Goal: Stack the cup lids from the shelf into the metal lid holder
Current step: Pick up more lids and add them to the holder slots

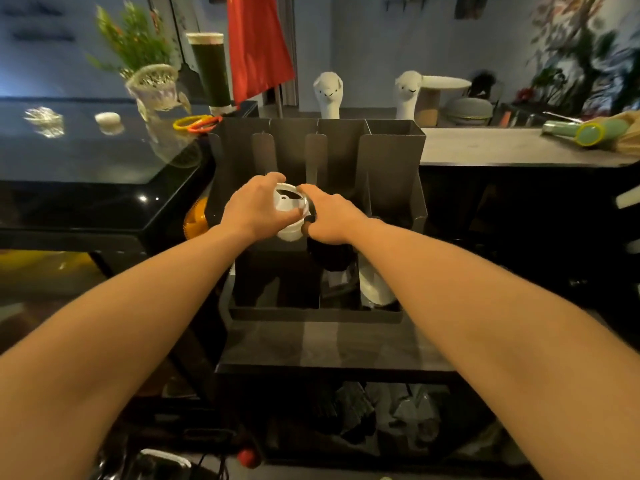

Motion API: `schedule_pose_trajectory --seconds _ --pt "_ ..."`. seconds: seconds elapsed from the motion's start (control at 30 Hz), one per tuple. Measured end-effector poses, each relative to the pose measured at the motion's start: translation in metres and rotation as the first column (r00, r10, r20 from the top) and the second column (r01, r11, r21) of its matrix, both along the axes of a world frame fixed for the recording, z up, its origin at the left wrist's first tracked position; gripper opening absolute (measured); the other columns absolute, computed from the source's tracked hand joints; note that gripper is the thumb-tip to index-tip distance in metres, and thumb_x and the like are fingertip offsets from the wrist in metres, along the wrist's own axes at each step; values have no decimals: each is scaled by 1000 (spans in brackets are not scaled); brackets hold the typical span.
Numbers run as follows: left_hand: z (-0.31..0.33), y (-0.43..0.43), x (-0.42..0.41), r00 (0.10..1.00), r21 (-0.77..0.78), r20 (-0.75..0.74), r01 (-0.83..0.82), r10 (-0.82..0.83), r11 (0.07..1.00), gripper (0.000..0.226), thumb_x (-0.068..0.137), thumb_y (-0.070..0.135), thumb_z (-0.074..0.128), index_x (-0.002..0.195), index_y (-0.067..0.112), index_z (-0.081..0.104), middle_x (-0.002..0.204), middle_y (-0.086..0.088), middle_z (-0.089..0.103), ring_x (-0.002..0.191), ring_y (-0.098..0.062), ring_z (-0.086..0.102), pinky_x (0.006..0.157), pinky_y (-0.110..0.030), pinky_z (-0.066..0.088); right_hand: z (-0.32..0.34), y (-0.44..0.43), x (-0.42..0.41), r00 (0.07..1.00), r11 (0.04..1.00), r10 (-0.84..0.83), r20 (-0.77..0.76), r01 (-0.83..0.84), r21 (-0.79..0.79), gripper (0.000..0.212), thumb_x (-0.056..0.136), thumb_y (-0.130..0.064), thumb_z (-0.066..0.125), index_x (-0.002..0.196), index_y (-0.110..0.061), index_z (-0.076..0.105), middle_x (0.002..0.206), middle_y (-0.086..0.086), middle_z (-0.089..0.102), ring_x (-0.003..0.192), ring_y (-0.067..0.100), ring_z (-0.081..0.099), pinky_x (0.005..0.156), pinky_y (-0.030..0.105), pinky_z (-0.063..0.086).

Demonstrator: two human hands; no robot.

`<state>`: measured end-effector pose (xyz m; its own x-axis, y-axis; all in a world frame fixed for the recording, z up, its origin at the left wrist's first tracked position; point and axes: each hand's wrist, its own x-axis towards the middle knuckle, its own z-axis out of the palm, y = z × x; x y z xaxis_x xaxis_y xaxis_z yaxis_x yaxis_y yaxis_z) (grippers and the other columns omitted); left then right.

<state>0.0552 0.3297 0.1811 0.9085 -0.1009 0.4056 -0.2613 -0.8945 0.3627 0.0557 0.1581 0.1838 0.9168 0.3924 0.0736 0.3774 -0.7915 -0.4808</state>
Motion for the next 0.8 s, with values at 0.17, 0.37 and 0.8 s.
schedule_pose_trajectory --seconds 0.17,0.37,0.8 --pt "-6 -6 28 993 96 -107 61 -51 993 63 85 53 69 138 26 49 138 -1 55 122 -24 55 99 -44 48 20 8 29 989 964 -17 -149 -24 -266 63 86 -22 66 143 -19 41 121 7 58 109 26 58 96 40 49" --pt "-13 -2 55 980 175 -193 73 -39 982 57 88 51 65 139 31 47 142 1 51 128 -24 50 107 -55 39 24 12 48 971 932 -5 -237 -81 -352 55 84 -26 68 134 -20 46 101 0 56 96 20 58 92 39 50" --pt "-32 5 60 972 326 -219 156 -86 933 67 91 53 60 146 24 34 148 -2 43 134 -26 42 112 -52 32 6 9 52 959 923 -16 -285 -95 -373 104 85 -30 73 158 -26 -1 146 12 44 120 31 52 102 43 44"
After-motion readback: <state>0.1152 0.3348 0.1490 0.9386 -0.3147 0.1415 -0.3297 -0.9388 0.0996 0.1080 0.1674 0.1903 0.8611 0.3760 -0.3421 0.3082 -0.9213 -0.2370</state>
